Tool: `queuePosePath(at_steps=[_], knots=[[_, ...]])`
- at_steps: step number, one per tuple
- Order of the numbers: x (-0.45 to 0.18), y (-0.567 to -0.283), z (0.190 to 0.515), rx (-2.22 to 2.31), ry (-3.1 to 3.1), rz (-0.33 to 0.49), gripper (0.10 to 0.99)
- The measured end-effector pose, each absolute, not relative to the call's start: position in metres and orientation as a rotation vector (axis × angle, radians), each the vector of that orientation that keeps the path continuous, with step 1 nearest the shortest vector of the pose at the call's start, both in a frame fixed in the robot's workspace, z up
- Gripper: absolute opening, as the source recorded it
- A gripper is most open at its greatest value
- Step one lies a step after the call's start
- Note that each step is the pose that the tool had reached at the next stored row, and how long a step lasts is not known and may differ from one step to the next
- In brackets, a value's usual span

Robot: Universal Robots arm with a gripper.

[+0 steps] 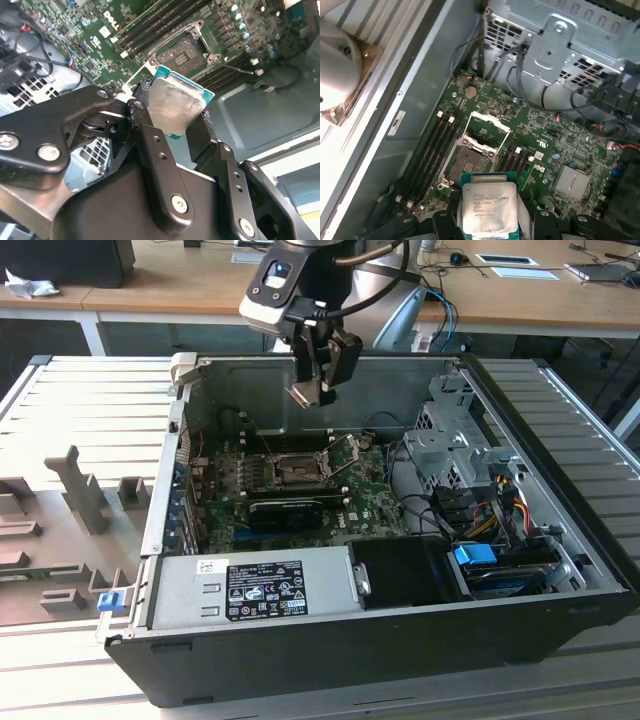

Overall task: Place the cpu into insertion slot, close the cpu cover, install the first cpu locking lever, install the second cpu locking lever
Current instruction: 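Place the cpu into insertion slot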

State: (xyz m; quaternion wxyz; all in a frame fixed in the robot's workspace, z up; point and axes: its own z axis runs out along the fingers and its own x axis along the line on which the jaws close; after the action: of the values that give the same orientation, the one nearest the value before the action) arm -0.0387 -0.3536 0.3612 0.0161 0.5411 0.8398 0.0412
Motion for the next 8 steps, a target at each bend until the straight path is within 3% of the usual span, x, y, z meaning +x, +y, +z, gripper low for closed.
queuePosePath(at_steps=[8], knots=[[-0.0387,-0.3536,0.3608,1.850,2.490,0.124,0.533]])
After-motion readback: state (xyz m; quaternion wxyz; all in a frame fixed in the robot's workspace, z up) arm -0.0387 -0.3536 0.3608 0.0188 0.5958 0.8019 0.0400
